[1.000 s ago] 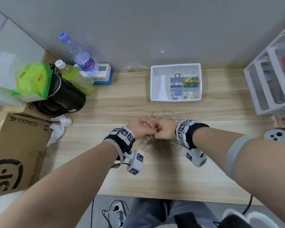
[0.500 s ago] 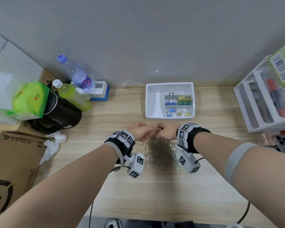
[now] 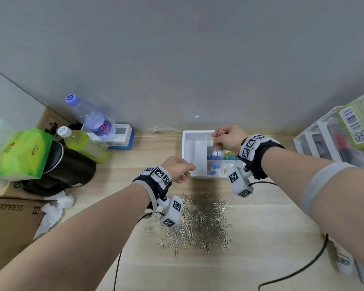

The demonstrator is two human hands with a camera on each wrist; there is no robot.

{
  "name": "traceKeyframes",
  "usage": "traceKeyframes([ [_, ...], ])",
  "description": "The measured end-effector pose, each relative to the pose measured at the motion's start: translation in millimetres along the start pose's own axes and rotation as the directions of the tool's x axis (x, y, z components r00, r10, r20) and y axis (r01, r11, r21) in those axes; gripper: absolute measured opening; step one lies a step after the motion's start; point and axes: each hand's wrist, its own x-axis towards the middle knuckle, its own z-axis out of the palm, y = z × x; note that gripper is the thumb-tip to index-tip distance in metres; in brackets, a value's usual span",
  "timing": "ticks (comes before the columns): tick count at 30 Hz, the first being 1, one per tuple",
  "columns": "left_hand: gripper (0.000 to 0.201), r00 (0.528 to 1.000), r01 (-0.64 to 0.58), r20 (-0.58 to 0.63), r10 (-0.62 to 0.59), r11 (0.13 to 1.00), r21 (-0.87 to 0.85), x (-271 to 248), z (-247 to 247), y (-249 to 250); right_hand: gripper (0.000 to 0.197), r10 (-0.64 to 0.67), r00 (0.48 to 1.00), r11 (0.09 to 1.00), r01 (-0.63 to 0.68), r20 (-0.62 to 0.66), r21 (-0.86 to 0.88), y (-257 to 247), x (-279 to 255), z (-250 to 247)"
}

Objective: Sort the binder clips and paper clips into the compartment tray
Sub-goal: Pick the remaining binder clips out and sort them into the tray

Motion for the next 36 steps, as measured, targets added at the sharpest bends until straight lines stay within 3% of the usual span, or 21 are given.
traceKeyframes([
  [6, 0.015, 0.998, 0.001, -0.055, 0.0, 1.0, 0.017, 23, -5, -2, 0.035, 0.067, 0.99, 0.986, -0.085, -0.122, -0.142, -6, 43, 1],
  [13, 0.007, 0.996, 0.03, -0.085, -0.026, 0.998, 0.046, 38, -11, -21, 0.022, -0.011, 0.969, 0.924, -0.085, -0.248, -0.373, 14, 70, 15],
  [19, 0.007, 0.981, 0.058, -0.191, -0.046, 0.997, 0.059, 45, -14, -37, 0.019, -0.029, 0.971, 0.862, -0.096, -0.236, -0.498, 27, 75, 20],
  [25, 0.014, 0.979, 0.058, -0.201, -0.046, 0.997, 0.055, 47, -14, -43, 0.023, -0.063, 0.968, 0.809, -0.093, -0.242, -0.581, 24, 72, 26],
  [31, 0.013, 0.985, 0.059, -0.169, -0.046, 0.996, 0.07, 42, -13, -44, 0.026, -0.066, 0.975, 0.816, -0.07, -0.213, -0.574, 22, 65, 24],
  [33, 0.012, 0.984, 0.07, -0.17, -0.052, 0.993, 0.099, 40, -15, -47, 0.029, -0.117, 0.964, 0.839, -0.033, -0.24, -0.542, 20, 60, 22],
  [36, 0.012, 0.981, 0.089, -0.184, -0.058, 0.982, 0.166, 33, -17, -52, 0.024, -0.375, 0.897, 0.782, 0.17, -0.235, -0.6, 16, 49, 21],
])
